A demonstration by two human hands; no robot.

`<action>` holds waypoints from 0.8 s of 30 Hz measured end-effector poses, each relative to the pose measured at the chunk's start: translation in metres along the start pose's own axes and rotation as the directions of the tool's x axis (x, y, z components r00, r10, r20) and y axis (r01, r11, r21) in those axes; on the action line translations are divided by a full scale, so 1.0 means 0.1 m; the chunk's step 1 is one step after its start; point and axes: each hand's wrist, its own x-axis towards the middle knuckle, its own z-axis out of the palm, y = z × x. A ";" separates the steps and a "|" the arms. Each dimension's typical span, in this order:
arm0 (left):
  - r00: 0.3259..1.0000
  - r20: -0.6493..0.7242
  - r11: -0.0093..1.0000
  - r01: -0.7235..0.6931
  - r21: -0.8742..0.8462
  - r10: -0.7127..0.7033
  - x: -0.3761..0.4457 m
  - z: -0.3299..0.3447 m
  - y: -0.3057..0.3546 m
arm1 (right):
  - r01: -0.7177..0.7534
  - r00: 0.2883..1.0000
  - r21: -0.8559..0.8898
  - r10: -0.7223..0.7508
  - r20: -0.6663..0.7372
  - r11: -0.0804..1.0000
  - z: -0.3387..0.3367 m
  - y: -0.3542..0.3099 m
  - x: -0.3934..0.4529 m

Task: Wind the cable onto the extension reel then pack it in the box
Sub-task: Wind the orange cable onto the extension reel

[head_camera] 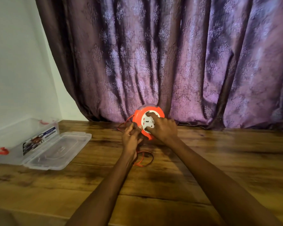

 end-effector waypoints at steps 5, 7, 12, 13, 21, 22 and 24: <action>0.998 0.026 0.998 -0.053 -0.015 0.053 -0.06 0.12 -0.02 | -0.549 0.827 0.651 0.452 0.334 0.524 -0.03 -0.09 0.09; 0.996 0.045 0.997 -0.074 -0.016 0.075 -0.06 0.14 -0.03 | -0.610 0.735 0.778 0.474 0.485 0.150 -0.02 -0.10 0.11; 0.999 0.033 0.999 -0.044 0.022 0.043 0.00 0.04 0.01 | -0.554 0.813 0.786 0.377 0.442 0.273 0.01 0.00 0.10; 1.000 0.014 1.000 -0.024 0.013 0.024 0.01 0.01 0.04 | -0.519 0.849 0.757 0.342 0.403 0.397 0.00 0.03 0.11; 0.994 0.019 0.994 0.110 -0.011 -0.110 0.06 -0.13 0.14 | -0.257 0.963 0.802 0.212 0.166 0.539 -0.05 0.29 0.14; 0.992 0.033 0.993 0.119 -0.015 -0.118 0.05 -0.12 0.14 | -0.332 0.942 0.864 0.171 0.288 0.378 -0.04 0.33 0.13; 0.990 0.058 0.992 0.130 -0.004 -0.129 0.05 -0.12 0.14 | -0.466 0.885 0.854 0.133 0.447 0.232 -0.04 0.40 0.08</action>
